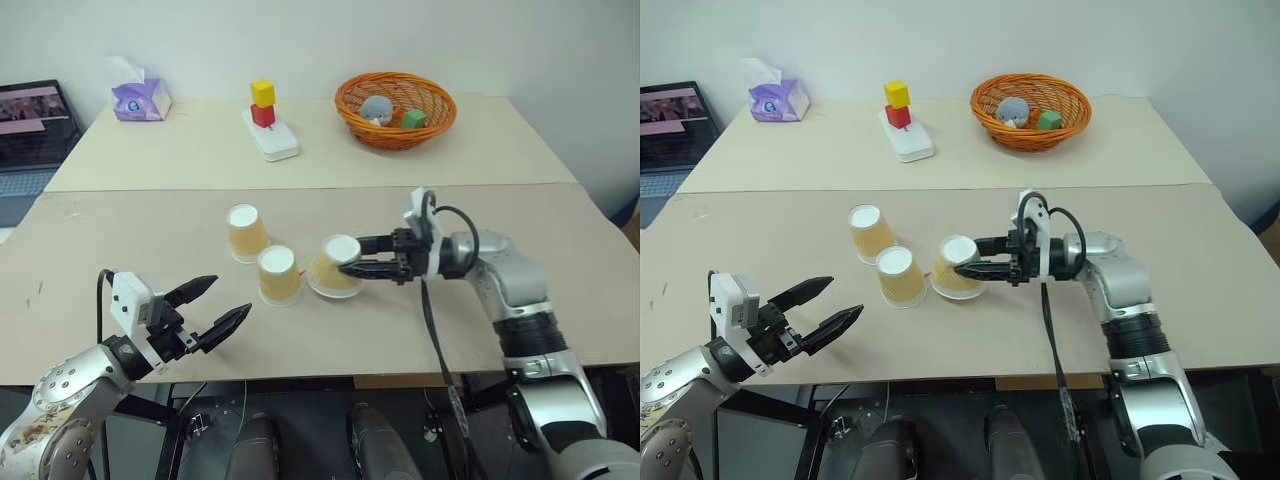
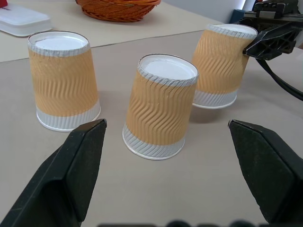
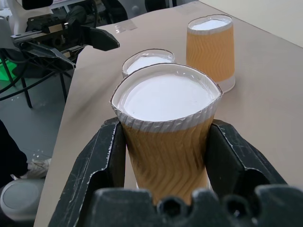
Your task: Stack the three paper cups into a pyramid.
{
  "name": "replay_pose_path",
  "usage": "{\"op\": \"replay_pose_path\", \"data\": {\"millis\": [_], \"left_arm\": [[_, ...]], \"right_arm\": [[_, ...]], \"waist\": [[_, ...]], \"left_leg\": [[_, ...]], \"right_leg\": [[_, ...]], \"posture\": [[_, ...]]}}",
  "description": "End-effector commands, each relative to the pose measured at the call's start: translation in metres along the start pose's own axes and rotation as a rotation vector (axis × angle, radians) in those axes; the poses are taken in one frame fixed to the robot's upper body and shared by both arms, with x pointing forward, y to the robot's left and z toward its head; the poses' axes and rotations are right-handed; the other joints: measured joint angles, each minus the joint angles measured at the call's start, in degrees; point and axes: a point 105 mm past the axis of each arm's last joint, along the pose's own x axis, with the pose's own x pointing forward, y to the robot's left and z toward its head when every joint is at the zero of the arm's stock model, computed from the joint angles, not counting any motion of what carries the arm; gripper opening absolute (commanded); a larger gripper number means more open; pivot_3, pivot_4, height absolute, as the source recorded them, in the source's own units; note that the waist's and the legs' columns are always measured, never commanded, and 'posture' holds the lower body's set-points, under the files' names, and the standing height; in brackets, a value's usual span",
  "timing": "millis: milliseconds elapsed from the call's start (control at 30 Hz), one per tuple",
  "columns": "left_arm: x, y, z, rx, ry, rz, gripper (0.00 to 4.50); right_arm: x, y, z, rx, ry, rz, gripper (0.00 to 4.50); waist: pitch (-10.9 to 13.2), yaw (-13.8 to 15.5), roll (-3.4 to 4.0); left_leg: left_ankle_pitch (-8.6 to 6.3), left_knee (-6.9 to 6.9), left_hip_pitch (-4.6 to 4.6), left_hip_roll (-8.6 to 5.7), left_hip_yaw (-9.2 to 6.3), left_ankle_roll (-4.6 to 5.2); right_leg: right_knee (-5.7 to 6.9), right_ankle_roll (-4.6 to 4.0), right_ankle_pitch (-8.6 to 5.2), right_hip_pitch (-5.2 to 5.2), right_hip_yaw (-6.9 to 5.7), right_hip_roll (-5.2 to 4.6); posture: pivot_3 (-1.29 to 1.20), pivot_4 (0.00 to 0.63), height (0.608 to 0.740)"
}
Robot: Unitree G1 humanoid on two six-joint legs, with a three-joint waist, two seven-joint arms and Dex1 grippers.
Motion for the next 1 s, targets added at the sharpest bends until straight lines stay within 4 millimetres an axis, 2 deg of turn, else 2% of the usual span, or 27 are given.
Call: {"op": "replay_pose_path", "data": {"millis": [33,767,1000], "left_arm": [[0.000,-0.002,0.012,0.049,-0.034,-0.005,4.39],[0.004,0.001,0.016,0.050,-0.056,0.012,4.39],[0.004,0.002,0.016,0.052,-0.060,0.022,4.39]], "right_arm": [[-0.001,-0.001,0.011,-0.058,-0.022,0.003,2.24],[0.010,-0.009,-0.005,-0.044,-0.014,-0.009,2.24],[0.013,-0.006,-0.012,-0.028,-0.001,0.016,2.24]], "waist": [[0.0,0.1,0.00],[0.0,-0.1,0.00],[0.0,-0.1,0.00]], "left_leg": [[0.00,0.00,0.00,0.00,0.00,0.00],[0.00,0.00,0.00,0.00,0.00,0.00],[0.00,0.00,0.00,0.00,0.00,0.00]], "right_leg": [[0.00,0.00,0.00,0.00,-0.01,0.00],[0.00,0.00,0.00,0.01,-0.01,0.01],[0.00,0.00,0.00,0.01,-0.01,0.01]], "posture": [[0.00,0.150,0.658],[0.00,0.150,0.658],[0.00,0.150,0.658]]}}
